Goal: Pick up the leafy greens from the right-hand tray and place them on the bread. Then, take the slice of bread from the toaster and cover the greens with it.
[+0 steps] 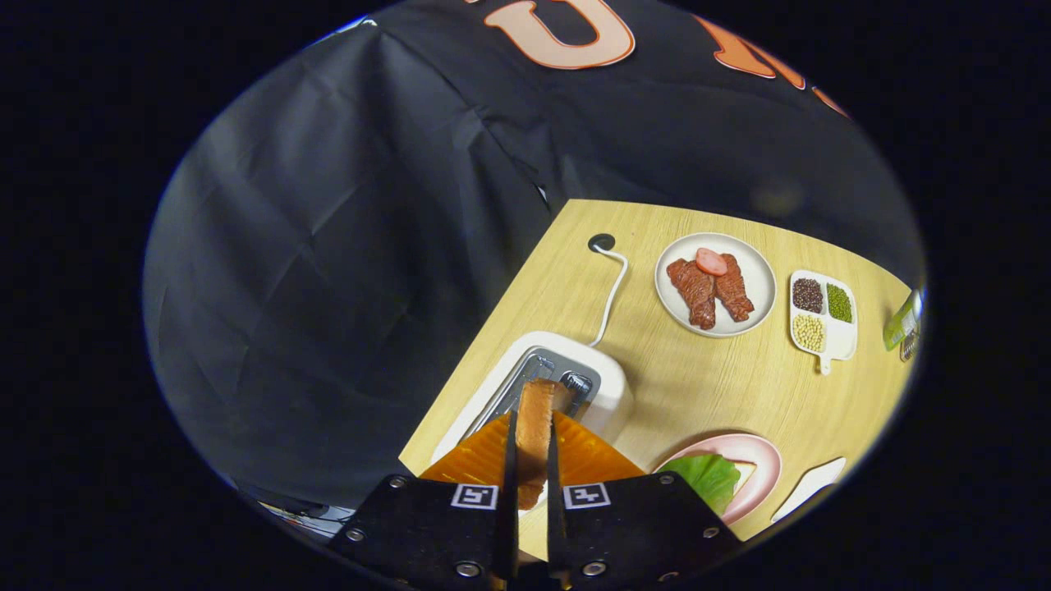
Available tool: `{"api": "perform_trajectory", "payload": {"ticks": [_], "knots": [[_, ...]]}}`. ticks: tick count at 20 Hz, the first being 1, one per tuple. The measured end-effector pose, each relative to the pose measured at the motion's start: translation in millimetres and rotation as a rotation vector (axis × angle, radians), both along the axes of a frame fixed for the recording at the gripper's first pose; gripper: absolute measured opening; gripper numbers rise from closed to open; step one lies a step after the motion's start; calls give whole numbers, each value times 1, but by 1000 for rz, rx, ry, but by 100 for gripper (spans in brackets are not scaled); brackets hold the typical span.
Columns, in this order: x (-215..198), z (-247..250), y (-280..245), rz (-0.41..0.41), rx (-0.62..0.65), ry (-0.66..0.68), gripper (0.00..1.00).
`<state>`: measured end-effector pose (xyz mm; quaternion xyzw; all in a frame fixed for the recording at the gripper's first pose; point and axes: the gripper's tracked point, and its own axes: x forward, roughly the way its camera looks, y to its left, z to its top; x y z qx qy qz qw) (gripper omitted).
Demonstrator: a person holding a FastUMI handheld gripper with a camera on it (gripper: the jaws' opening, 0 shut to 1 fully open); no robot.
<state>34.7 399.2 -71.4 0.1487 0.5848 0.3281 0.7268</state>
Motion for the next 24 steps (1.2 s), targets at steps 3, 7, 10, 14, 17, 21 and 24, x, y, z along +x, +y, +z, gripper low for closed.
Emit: {"api": "perform_trajectory", "payload": {"ticks": [3, 7, 10, 14, 17, 21, 24], "knots": [[0, 8, -12, -5, 47, -39, 14], [-1, 21, -26, -27, 127, -53, 15], [-1, 23, -41, -44, 143, -99, 14], [-19, 8, -65, -65, 159, -81, 14], [-23, 2, -82, -93, 167, -79, 14], [-35, -9, -103, -104, 168, -81, 15], [-46, -20, -115, -100, 162, -89, 14]]}}
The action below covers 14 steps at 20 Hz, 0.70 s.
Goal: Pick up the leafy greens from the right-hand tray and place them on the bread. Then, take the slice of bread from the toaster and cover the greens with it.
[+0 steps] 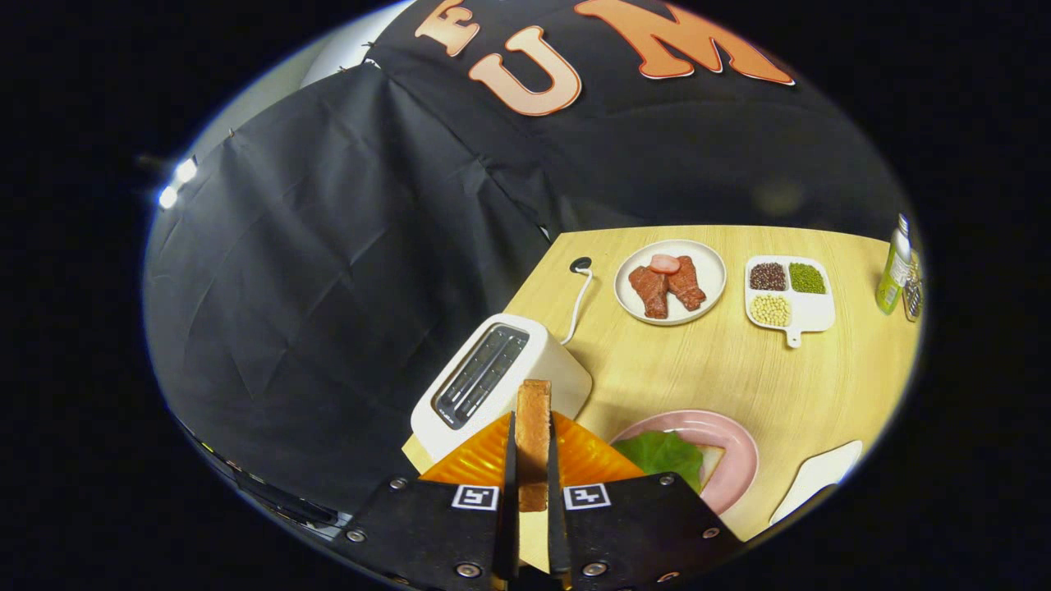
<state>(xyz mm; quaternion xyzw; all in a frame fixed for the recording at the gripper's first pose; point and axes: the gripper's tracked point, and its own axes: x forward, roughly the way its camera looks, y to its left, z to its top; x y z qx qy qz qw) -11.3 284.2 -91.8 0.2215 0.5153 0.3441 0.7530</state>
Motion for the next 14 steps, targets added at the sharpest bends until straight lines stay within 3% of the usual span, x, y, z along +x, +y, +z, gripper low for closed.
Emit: {"api": "perform_trajectory", "payload": {"ticks": [7, 14], "knots": [[-27, -33, -18, 18, 12, 35, 14], [-29, -68, -38, -48, 3, 66, 15]]}}
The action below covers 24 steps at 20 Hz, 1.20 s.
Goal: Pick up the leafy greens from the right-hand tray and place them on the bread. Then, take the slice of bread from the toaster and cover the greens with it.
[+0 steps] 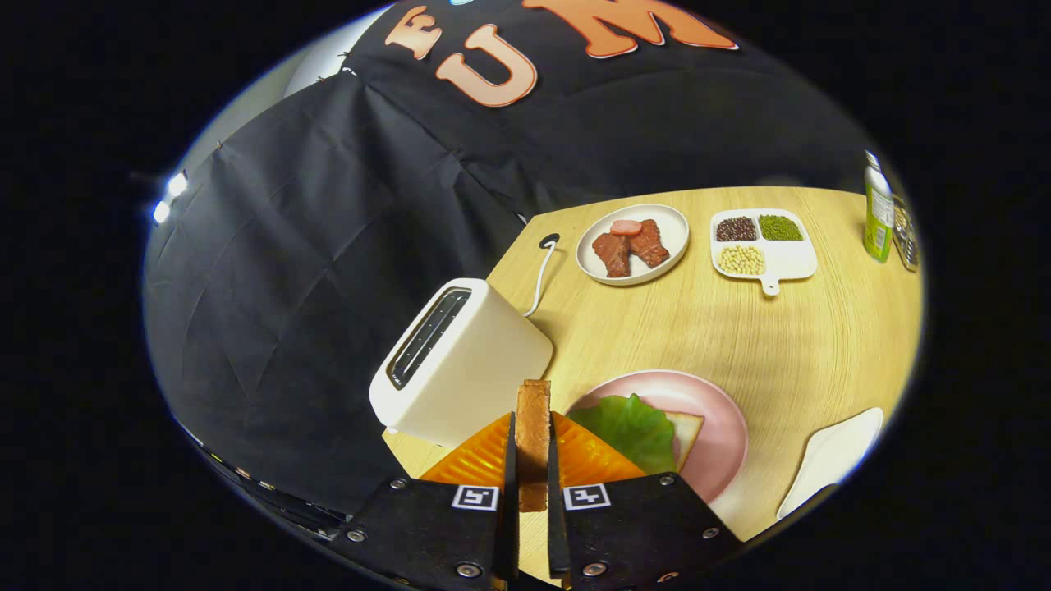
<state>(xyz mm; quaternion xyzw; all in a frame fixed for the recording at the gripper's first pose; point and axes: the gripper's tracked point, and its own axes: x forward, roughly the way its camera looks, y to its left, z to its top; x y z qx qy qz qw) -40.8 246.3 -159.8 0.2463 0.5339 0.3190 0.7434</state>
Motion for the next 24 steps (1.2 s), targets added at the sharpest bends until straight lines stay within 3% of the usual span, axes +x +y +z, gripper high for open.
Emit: {"api": "perform_trajectory", "payload": {"ticks": [16, 21, 23, 24], "knots": [[-15, -77, -33, -111, -48, 85, 15], [-14, -94, -43, -117, -95, 31, 28], [-11, -106, -55, -115, -168, 2, 38], [-10, -110, -58, -115, -188, -8, 48]]}}
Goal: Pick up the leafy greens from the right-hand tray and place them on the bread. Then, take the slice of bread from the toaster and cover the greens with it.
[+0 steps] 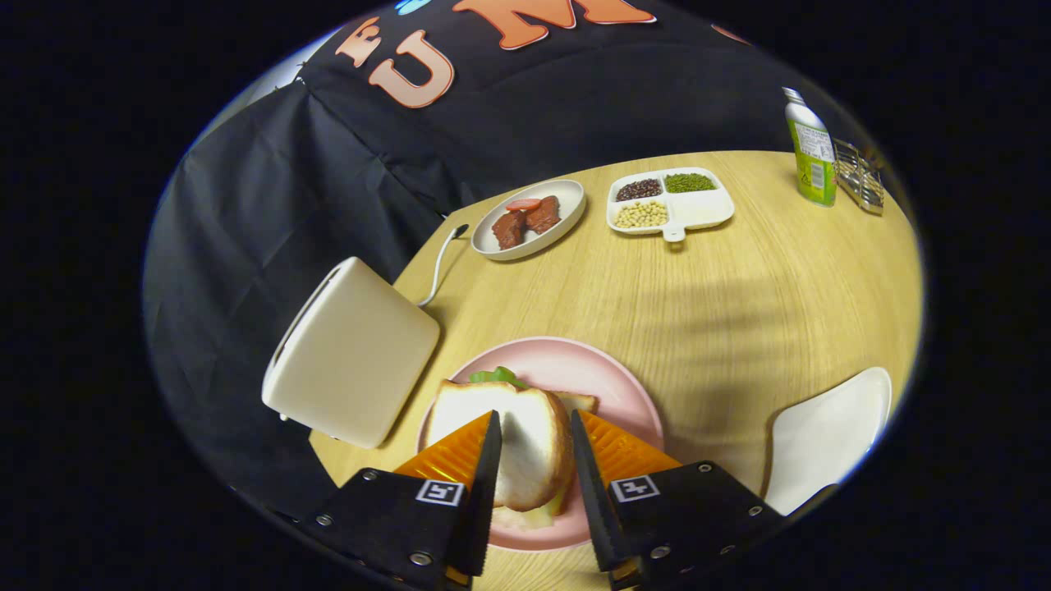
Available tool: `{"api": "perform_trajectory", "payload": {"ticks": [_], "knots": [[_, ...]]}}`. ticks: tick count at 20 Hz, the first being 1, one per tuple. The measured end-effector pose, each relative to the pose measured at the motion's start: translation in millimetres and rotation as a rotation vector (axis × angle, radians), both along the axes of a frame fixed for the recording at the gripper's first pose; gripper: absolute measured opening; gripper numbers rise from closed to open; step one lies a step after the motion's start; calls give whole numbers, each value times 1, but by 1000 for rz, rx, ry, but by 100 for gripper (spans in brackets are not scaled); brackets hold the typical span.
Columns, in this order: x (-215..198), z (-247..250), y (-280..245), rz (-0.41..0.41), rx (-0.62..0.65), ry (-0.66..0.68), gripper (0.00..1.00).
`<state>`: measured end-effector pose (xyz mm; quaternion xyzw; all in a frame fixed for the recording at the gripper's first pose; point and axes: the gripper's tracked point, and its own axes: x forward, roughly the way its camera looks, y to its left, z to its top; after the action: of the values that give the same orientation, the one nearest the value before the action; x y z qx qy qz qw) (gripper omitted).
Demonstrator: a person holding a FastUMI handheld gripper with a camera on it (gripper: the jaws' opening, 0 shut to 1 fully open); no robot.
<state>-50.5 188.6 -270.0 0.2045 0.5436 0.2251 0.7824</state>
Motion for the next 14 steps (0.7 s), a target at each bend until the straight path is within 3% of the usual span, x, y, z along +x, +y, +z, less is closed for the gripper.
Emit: {"api": "perform_trajectory", "payload": {"ticks": [2, 4, 14], "knots": [[6, 3, -2, -18, 3, -19, 67], [17, 13, -7, -50, 21, -55, 74], [66, 84, -57, -209, -77, -389, 92]]}}
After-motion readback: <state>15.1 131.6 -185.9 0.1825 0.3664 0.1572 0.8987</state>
